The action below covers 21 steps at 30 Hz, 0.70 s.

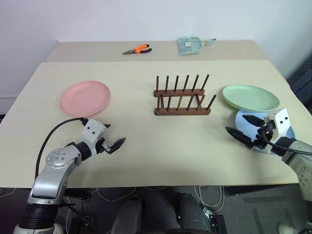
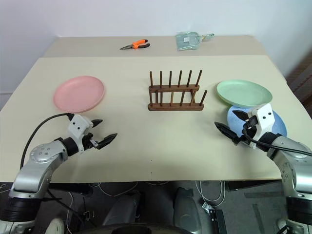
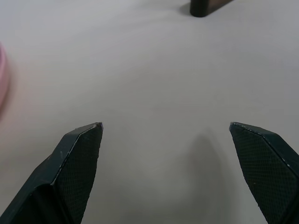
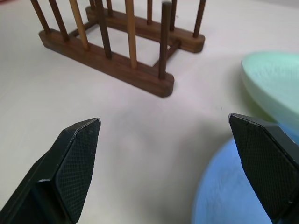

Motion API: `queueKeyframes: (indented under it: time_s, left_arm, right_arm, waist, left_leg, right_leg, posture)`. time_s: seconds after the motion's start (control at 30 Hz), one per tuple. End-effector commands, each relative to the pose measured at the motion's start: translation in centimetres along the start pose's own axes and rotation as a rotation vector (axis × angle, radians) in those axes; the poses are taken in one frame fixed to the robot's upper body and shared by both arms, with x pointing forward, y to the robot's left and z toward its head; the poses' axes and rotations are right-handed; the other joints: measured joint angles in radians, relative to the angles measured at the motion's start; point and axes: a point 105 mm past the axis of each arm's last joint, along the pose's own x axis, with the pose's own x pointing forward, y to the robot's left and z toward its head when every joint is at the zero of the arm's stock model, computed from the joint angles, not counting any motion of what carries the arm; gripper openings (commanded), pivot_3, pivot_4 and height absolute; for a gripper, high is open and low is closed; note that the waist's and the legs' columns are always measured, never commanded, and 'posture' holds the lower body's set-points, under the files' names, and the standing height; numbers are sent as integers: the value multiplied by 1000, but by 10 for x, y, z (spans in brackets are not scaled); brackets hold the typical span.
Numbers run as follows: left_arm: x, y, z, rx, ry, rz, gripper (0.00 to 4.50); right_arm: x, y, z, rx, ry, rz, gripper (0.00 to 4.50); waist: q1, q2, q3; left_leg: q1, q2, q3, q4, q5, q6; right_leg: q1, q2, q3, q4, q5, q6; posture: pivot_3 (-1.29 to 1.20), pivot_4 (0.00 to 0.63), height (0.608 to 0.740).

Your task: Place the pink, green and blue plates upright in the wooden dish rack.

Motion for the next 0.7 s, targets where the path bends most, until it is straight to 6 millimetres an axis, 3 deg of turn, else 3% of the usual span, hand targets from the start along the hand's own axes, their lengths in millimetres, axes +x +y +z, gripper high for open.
queueKeyframes:
  time_s: [0.03, 0.27, 0.4, 0.63, 0.7]
  left_arm:
    - [0, 4, 5, 11, -35, 17, 4451]
    - [16, 4, 7, 5, -68, 11, 4451]
    - [60, -8, 19, 18, -76, -151, 4451]
    - [143, -34, 52, 94, -81, -361, 4451]
    - [156, -39, 55, 107, -65, -392, 4451]
  right_arm:
    - [3, -2, 12, -59, -47, -22, 4500]
    - [13, 6, 11, -27, -35, 28, 4500]
    - [19, 28, 12, -29, -28, 91, 4500]
    - [9, 60, 12, -42, -50, 62, 4500]
    - [6, 67, 13, -41, -59, 38, 4500]
  waist:
    - [0, 0, 0]
    - [2, 0, 0]
    - [20, 0, 0]
    - [26, -2, 0]
    - [22, -2, 0]
  left_leg:
    - [0, 0, 0, 0, 0, 0]
    - [0, 0, 0, 0, 0, 0]
    - [0, -1, 0, 1, 0, 0]
    - [-1, -3, -1, 1, 0, 1]
    - [-2, -3, -1, 1, 0, 1]
  right_leg:
    - [0, 0, 0, 0, 0, 0]
    - [0, 0, 0, 0, 0, 0]
    - [1, 0, -1, 0, 1, 1]
    - [1, -1, -1, -1, 2, 4]
    - [1, -1, -2, -2, 2, 5]
  posture:
    - [0, 150, 740]
    - [0, 150, 740]
    - [0, 150, 740]
    - [0, 150, 740]
    - [0, 150, 740]
